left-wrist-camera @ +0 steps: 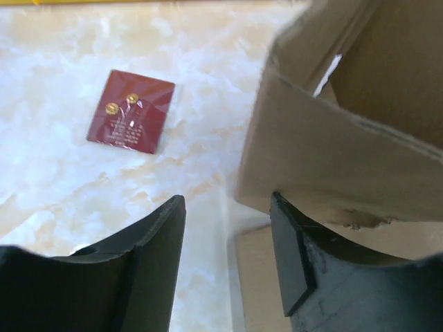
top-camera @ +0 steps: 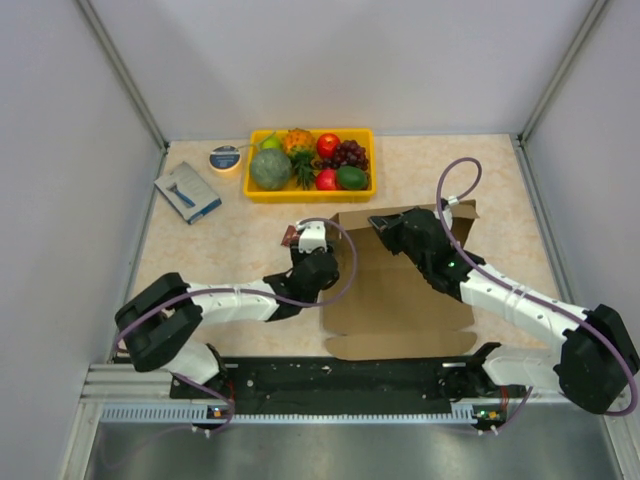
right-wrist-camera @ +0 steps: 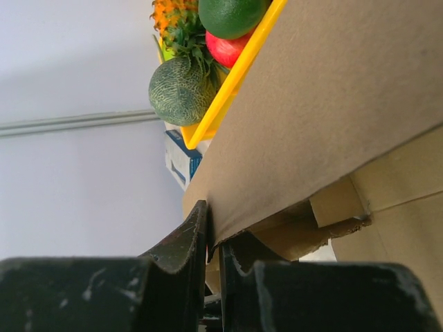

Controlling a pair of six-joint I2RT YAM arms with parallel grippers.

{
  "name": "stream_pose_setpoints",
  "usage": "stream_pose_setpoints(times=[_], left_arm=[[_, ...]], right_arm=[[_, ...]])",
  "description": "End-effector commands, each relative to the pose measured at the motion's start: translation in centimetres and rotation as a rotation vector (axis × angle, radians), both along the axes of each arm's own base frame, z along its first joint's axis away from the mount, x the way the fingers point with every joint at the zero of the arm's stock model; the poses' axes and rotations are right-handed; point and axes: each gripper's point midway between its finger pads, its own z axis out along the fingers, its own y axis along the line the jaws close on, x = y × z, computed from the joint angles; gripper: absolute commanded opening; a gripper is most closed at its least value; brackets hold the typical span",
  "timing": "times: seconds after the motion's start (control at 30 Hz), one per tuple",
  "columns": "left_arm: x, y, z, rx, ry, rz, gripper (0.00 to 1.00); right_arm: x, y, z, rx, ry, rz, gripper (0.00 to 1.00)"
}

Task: Fold the paper box

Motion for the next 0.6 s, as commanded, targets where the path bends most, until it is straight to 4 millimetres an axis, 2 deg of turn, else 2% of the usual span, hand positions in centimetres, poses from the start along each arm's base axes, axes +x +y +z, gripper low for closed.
stream_pose_setpoints(times=[0.0,0.03,0.07,0.1,0.13,0.17,0.2,0.23,0.33,0.4,0.5,0.57], left_arm=[[0.4,0.6,3.1,-0.076,-0.048,0.001,0.70],[0.5,0.6,4.0,-0.075,-0.068,-0.049,0.78],[0.5,-0.9,5.1,-0.134,-0.099,-0.138,0.87],[-0.1,-1.1,4.5,-0.132,-0.099,-0.208,0.98],[0.4,-0.7,5.4,-0.128,-0.132,-0.244,0.98],[0.0,-1.7,5.8,-0.161,-0.134,-0.328,0.98],[0.0,-1.9,6.0,-0.179,-0.131,-0.377,0.98],[1.1,-1.1,5.8,-0.184,-0.128,-0.389,0.98],[1.7,-1.8,6.1,-0.161,-0.151,-0.456,0.93],[1.4,-3.3,7.0,-0.162,-0.187,-0.549,0.90],[1.5,-5.0,7.2,-0.161,-0.195,-0.628,0.84],[1.8,-5.6,6.6,-0.154,-0.181,-0.630,0.77]], right_arm=[[-0.8,-0.1,-1.2,-0.070,0.019,0.041,0.07],[-0.8,-0.1,-1.2,-0.070,0.019,0.043,0.07],[-0.9,-0.1,-1.3,-0.072,0.021,0.043,0.07],[-0.8,-0.2,-1.2,-0.071,0.017,0.040,0.07],[-0.9,-0.2,-1.2,-0.072,0.018,0.044,0.07],[-0.9,-0.2,-1.3,-0.073,0.019,0.044,0.07],[-0.9,-0.2,-1.2,-0.071,0.017,0.044,0.07],[-1.0,-0.1,-1.3,-0.070,0.016,0.049,0.07],[-0.8,0.0,-1.1,-0.066,0.012,0.052,0.07],[-1.0,0.2,-1.2,-0.067,0.014,0.062,0.07],[-1.0,0.3,-1.7,-0.070,0.027,0.068,0.07],[-1.2,0.5,-1.7,-0.063,0.032,0.077,0.07]])
